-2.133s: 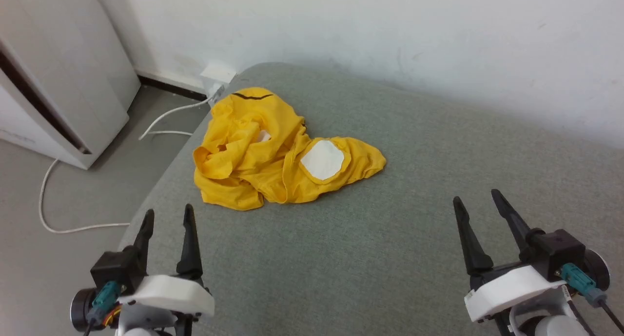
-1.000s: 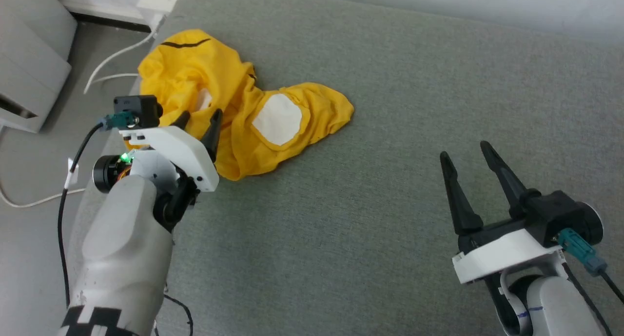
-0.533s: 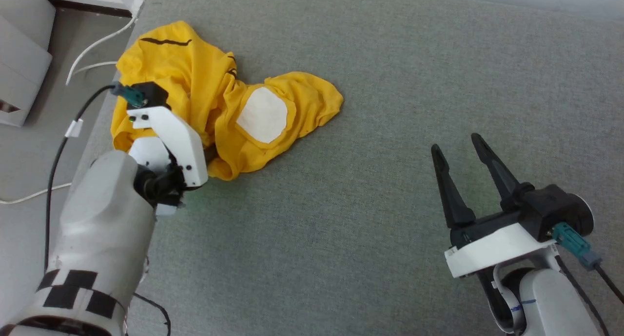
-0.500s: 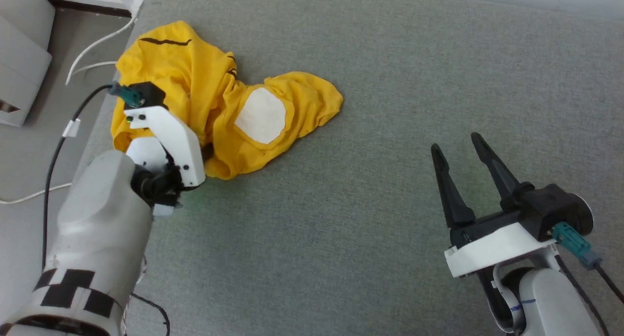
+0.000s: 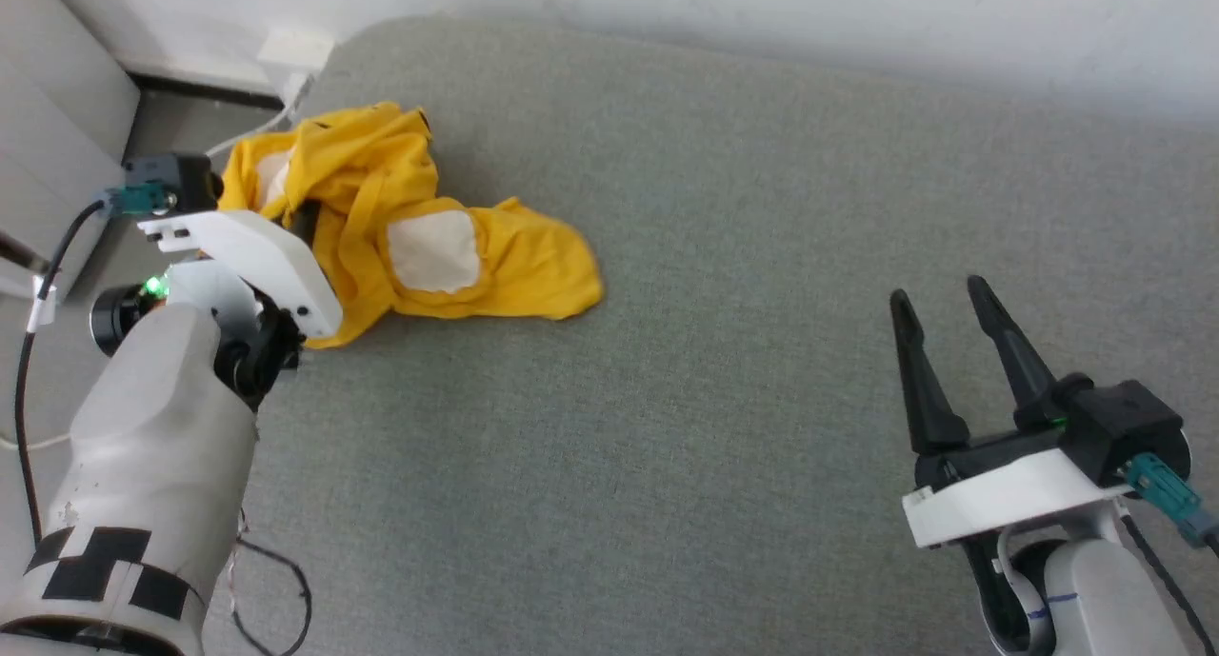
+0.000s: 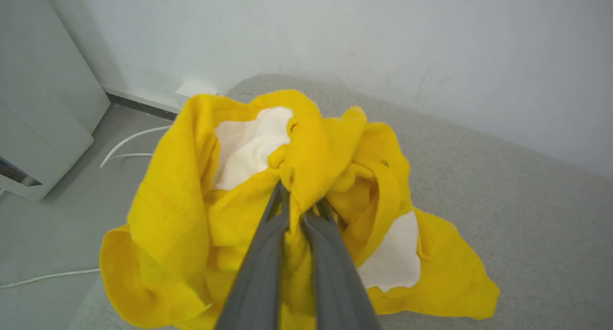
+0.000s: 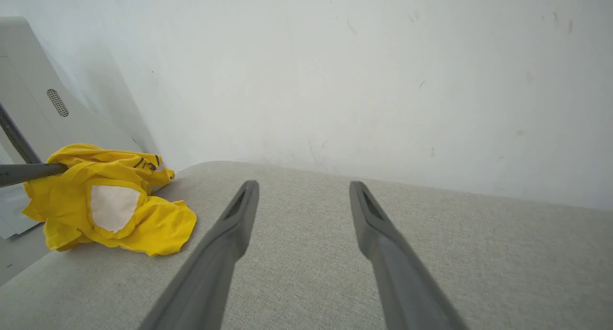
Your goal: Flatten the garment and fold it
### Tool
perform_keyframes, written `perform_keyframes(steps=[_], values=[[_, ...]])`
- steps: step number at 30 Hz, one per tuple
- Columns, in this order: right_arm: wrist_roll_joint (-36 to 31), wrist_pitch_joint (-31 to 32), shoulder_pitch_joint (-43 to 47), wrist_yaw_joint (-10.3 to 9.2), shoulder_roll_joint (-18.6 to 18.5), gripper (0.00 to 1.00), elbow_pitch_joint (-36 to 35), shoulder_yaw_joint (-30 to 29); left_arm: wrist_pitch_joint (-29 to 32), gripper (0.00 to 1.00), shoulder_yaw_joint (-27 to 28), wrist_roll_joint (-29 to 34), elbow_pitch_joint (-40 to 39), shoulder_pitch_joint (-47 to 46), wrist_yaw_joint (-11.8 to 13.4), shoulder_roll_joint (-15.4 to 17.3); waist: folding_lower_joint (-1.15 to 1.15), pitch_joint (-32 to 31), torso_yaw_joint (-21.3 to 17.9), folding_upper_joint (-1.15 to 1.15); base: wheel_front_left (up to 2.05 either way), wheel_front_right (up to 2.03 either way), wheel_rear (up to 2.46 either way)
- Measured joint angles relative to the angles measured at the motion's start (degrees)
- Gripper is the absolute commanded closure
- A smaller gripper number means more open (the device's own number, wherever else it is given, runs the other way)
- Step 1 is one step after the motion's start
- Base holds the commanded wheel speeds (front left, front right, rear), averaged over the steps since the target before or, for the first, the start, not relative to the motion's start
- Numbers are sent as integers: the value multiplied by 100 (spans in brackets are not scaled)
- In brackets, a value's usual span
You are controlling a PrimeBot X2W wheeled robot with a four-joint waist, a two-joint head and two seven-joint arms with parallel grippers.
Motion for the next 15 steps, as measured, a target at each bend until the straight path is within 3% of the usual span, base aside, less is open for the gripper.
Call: perform_keyframes(steps=[8,15], values=[[103,-73,296,0,-1,0,15,-404,-1146,100,-155,308,-616,-9,2,-51,-1,-548,-202,0,0,0,0],[134,-45,519,0,-1,0,-76,-672,-1314,100,-501,393,-1683,257,2,-668,-1,-769,-698,0,0,0,0]])
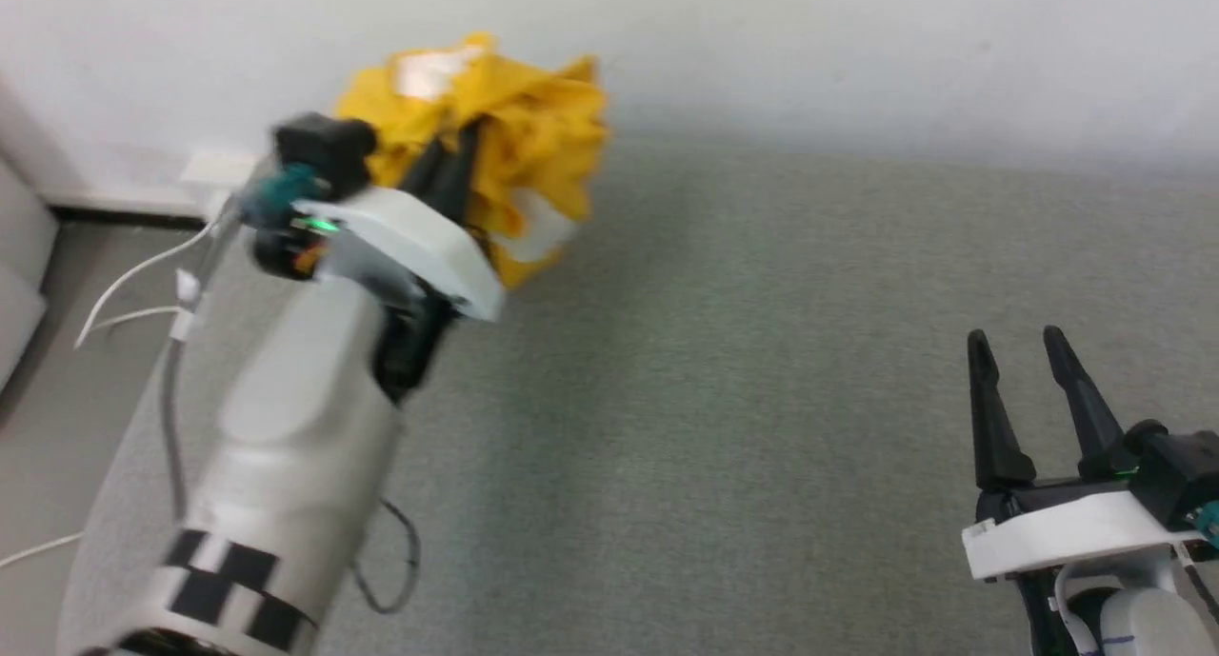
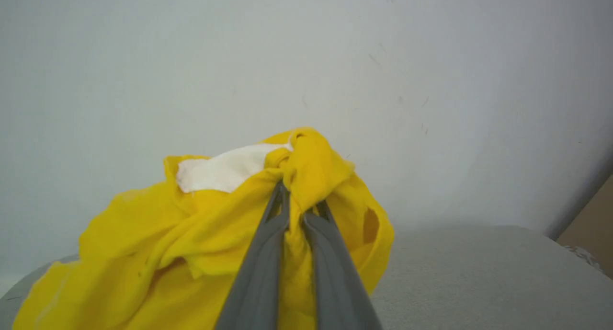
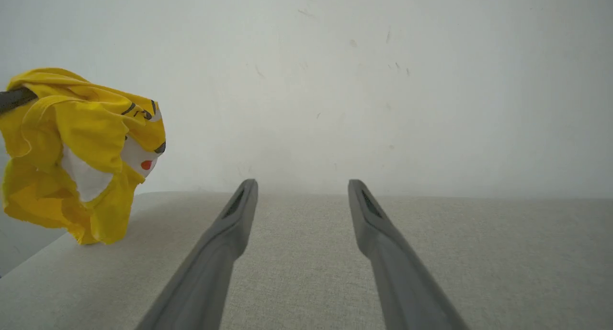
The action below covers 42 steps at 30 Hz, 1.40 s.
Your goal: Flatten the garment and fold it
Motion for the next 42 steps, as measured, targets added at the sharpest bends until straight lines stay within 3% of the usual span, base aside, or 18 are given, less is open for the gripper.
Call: perform_keyframes(steps=[7,13,14,15,22,25,32,42], values=[[40,66,170,0,-5,0,-146,-122,200,100,-509,-118,-900,1074,66,-649,0,-35,-497,0,0,0,0],[127,63,179,0,-3,0,-146,-15,534,100,-1066,-285,-769,2414,101,-783,1,129,-712,0,0,0,0],[129,62,178,0,-4,0,-145,-12,547,83,-1166,-291,-764,2531,101,-784,1,166,-722,0,0,0,0],[129,62,178,0,-4,0,-145,-12,547,0,-1166,-291,-764,2531,101,-784,1,166,-722,0,0,0,0],[126,51,178,0,-4,0,-55,22,10,0,-1392,-1,-1374,2715,103,-761,1,156,-652,0,0,0,0],[125,48,185,0,-3,0,-35,44,-142,0,-1226,167,-1914,2857,285,-677,1,42,-603,0,0,0,0],[125,65,363,0,-4,0,-24,24,-202,0,-168,658,-3207,3282,857,-465,1,-229,-477,0,0,0,0],[42,256,556,0,-3,0,-149,105,-202,0,1488,1369,-3676,4188,1454,-135,0,-474,-426,0,0,0,0]])
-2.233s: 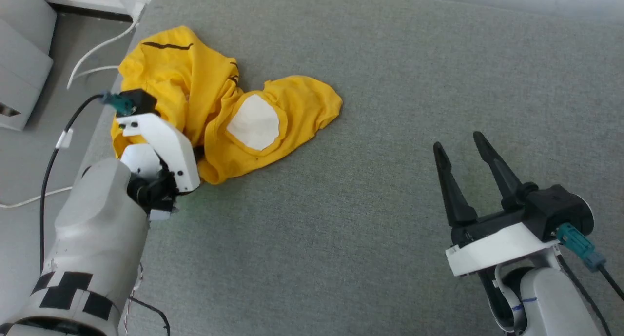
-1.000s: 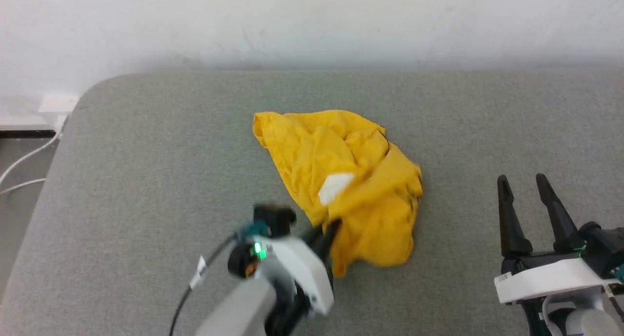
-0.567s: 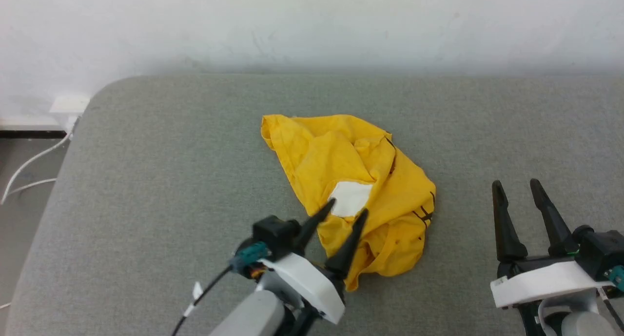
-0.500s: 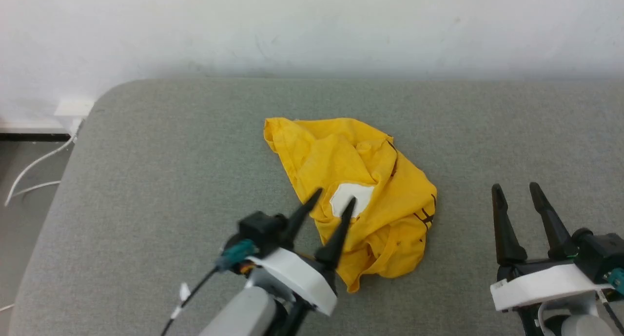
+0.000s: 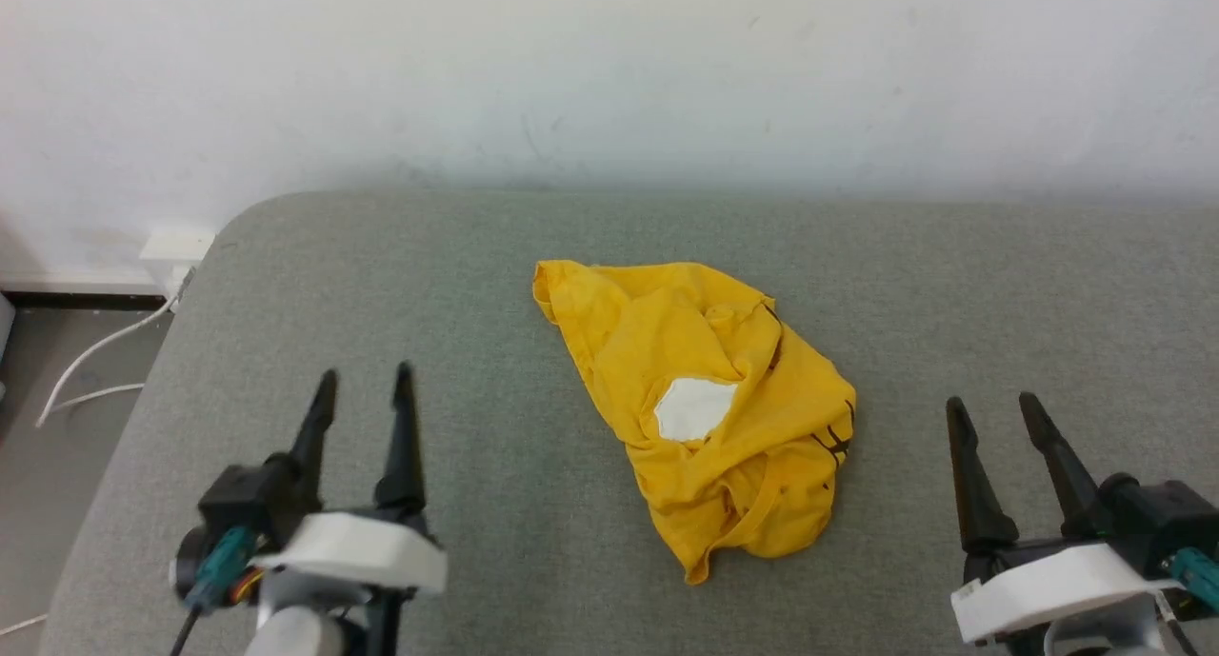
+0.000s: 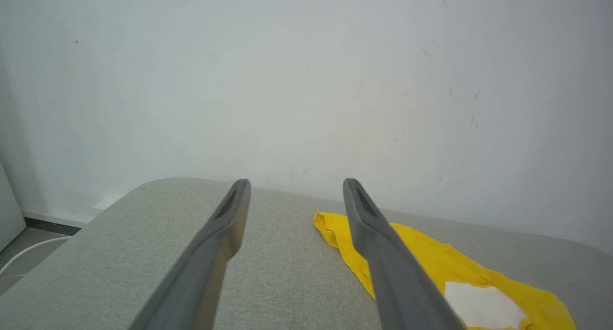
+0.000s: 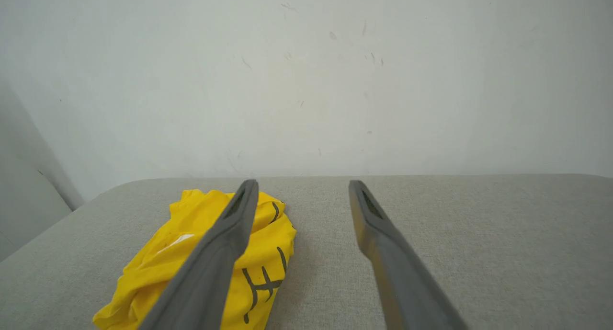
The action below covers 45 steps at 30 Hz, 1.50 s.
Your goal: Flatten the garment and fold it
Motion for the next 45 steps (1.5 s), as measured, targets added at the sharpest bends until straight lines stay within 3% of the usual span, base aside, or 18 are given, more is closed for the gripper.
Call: perform_keyframes(steps=[9,14,23,28,34,35,37,42,45], values=[[-60,294,278,0,-1,0,-136,49,1,0,420,365,-8,619,59,168,0,-113,-70,0,0,0,0],[-63,887,272,0,-3,0,-67,276,0,0,414,411,35,626,52,165,1,-72,-56,0,0,0,0],[-16,2663,-868,-5,-44,0,381,1671,1,0,324,413,151,603,-53,112,1,2,187,0,0,0,0],[230,3623,-1668,-4,-364,0,779,2475,1,0,288,428,194,494,-107,24,1,120,316,0,0,0,0],[497,4454,-2356,-4,-635,0,1448,2945,0,0,300,445,247,404,-160,-82,1,248,422,0,0,0,0],[504,4530,-2408,-4,-668,37,1544,2995,0,0,307,446,255,388,-180,-103,1,263,434,0,0,0,0],[680,4557,-2474,-5,-666,100,1667,3003,0,0,322,446,260,362,-203,-142,1,295,446,0,0,0,0],[716,4046,-2587,-4,-677,100,1581,2911,1,0,410,476,268,360,-247,-197,2,326,396,0,0,0,0],[713,3631,-2557,-5,-637,100,1317,2539,1,0,461,519,268,361,-258,-216,1,323,315,0,0,0,0]])
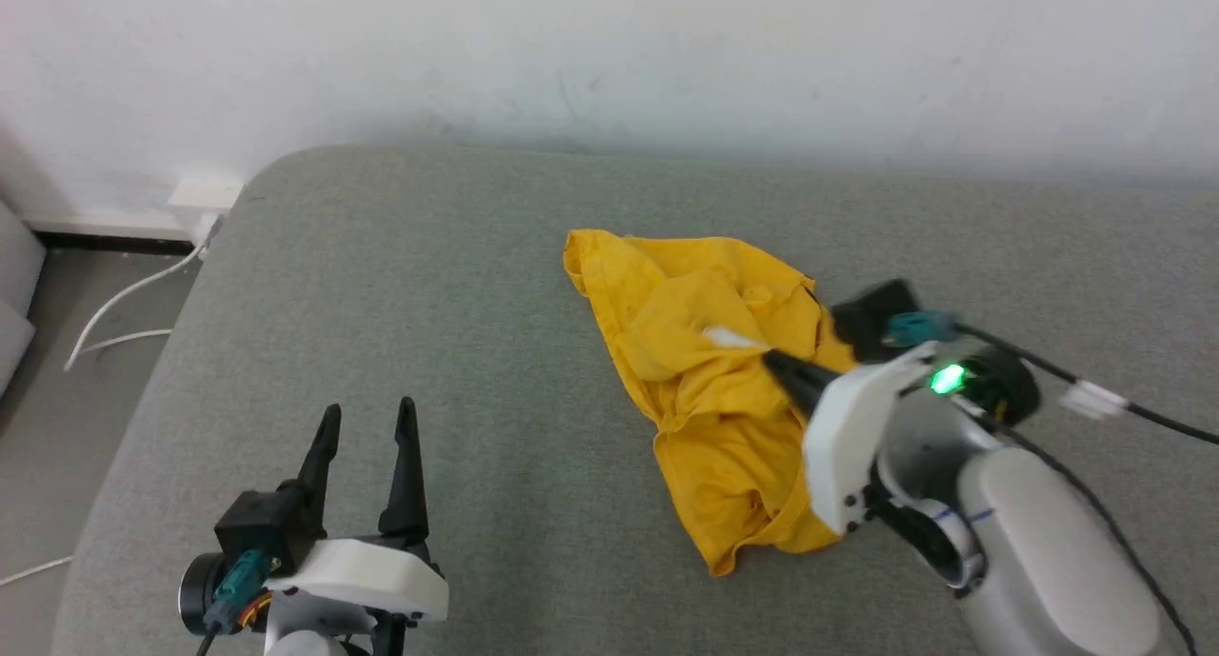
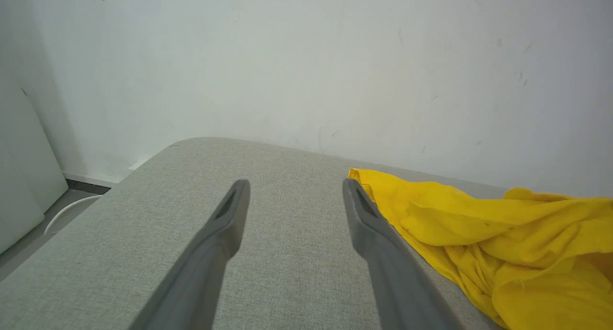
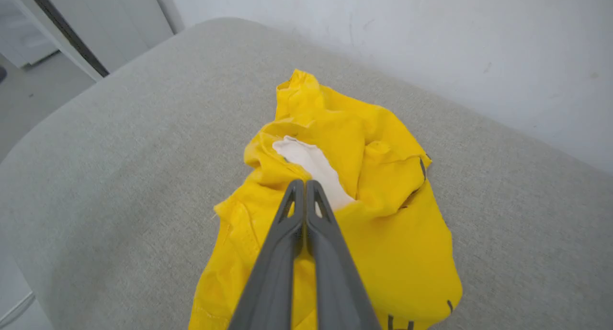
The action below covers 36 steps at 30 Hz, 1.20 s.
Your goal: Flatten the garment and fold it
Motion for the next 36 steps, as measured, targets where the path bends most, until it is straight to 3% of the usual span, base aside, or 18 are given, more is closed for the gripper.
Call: perform_keyframes(steps=[5,9,15,16,17,25,29,36], values=[[-97,-471,737,1,174,100,-621,-1210,-1,0,75,53,-8,3,-46,-35,0,-21,-170,0,0,0,0],[-313,-532,2009,0,386,100,-1111,-2304,-1,0,121,85,-7,18,-93,-59,0,-39,-363,0,0,0,0],[-435,-383,3194,0,581,97,-1271,-2676,-1,0,142,86,1,25,-105,-71,-2,-50,-517,0,0,0,0],[-441,-390,3281,0,588,64,-1276,-2669,-1,0,145,86,3,25,-132,-71,-1,-49,-532,0,0,0,0],[-435,-435,3329,0,604,0,-1295,-2663,-1,0,145,86,8,25,-144,-73,-1,-48,-542,0,0,0,0],[-242,-1341,2822,0,626,0,-1637,-2595,-1,0,144,86,56,27,-152,-99,-1,-95,-526,0,0,0,0],[-237,-1034,2226,0,587,0,-1139,-2559,-1,0,136,87,57,24,-164,-121,-1,-70,-475,0,0,0,0],[-5,-203,987,0,16,0,277,-2522,0,0,81,129,59,-26,-245,-204,-1,126,-355,0,0,0,0]])
